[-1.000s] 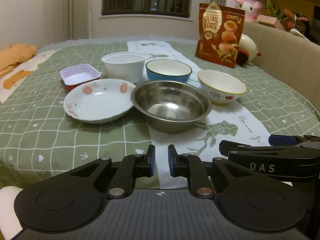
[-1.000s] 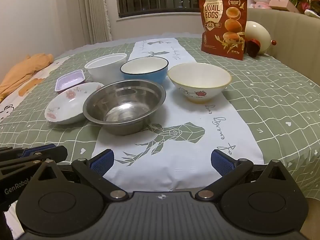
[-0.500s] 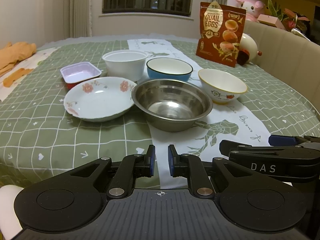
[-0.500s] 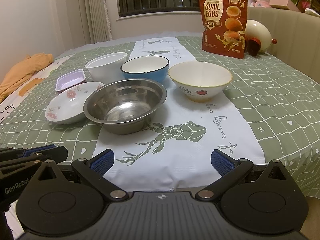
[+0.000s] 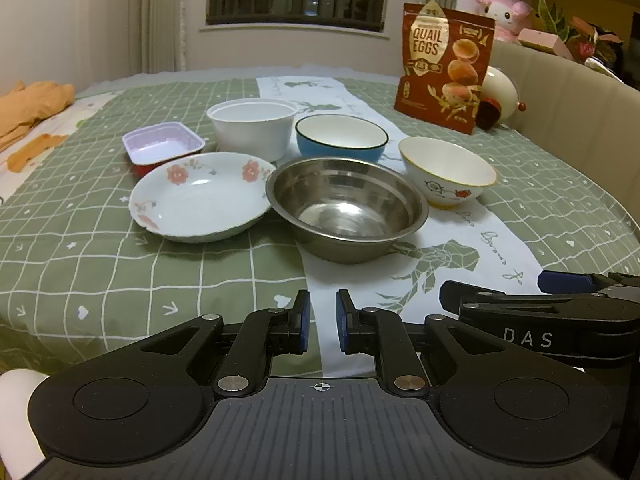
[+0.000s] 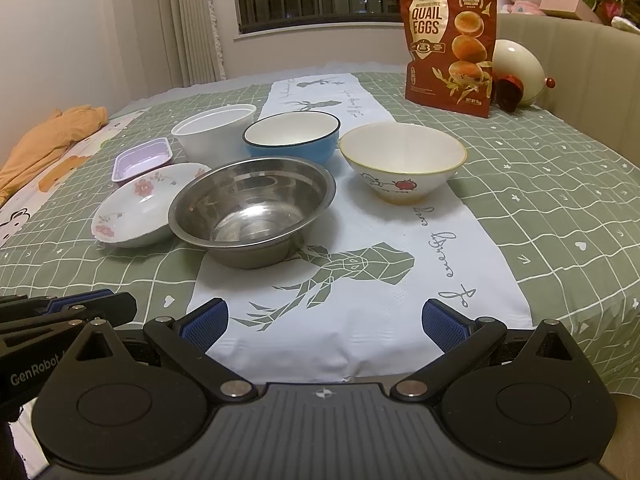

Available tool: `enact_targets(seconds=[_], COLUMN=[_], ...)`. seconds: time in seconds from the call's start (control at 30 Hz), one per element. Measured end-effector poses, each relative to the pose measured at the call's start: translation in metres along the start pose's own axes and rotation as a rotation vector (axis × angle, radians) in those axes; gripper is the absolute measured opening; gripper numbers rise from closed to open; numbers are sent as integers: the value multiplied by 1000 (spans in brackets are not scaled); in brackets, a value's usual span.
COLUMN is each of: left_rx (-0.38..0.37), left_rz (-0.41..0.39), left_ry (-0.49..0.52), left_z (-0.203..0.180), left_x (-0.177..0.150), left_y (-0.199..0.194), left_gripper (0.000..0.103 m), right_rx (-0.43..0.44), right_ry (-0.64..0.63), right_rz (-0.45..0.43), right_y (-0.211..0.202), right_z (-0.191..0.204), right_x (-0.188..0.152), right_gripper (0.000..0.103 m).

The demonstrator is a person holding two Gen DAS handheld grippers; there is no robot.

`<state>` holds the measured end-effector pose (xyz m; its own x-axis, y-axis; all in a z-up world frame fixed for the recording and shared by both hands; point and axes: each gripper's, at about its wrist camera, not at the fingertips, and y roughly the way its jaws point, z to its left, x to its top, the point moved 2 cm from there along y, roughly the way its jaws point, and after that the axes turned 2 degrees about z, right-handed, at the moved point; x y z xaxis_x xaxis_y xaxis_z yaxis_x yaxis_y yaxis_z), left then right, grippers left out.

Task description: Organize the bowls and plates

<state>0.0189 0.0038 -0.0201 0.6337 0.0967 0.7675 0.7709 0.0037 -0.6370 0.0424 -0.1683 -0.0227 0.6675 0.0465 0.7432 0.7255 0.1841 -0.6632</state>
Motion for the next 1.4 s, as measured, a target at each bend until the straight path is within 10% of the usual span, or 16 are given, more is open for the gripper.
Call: enact_targets(seconds=[1.4], left_rx=[-2], left_rz=[4], left_ry=[-3], left_z=[3], left_x=[2], left_y=[-1], left_gripper=[16], right_rx=[-3], right_ry=[6], right_rz=[1], right_y=[1], right_z=[6], right_x=[0], right_gripper=[103])
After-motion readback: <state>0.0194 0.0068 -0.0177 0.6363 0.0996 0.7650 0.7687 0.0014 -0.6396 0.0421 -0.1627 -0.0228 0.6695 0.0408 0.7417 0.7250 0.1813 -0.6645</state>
